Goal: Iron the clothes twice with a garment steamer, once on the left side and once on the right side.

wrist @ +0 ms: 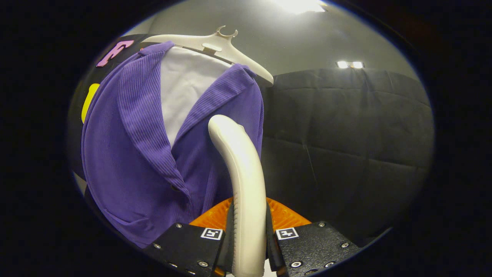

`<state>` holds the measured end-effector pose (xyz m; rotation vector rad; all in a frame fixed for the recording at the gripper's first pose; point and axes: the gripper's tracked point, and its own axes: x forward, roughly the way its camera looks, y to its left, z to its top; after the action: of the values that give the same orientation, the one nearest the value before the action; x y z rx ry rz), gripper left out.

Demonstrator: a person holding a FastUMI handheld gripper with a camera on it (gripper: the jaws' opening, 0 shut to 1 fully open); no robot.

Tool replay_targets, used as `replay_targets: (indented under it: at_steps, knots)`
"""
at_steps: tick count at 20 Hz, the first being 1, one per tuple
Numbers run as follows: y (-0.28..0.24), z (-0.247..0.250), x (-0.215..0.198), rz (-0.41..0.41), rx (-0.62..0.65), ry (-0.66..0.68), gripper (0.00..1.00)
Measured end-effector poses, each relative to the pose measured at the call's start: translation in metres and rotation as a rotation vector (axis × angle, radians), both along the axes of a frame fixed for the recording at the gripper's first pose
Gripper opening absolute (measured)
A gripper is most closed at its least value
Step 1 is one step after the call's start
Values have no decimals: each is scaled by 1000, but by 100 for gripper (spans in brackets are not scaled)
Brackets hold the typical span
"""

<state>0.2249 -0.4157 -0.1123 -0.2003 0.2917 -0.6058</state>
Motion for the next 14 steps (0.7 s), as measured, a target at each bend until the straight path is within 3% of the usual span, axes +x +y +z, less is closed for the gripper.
replay_targets:
  at_steps: [5, 14]
  knots:
    - [-9, -32, 8, -25, -25, 95, 36]
    - [-8, -28, 5, -57, 23, 185, 36]
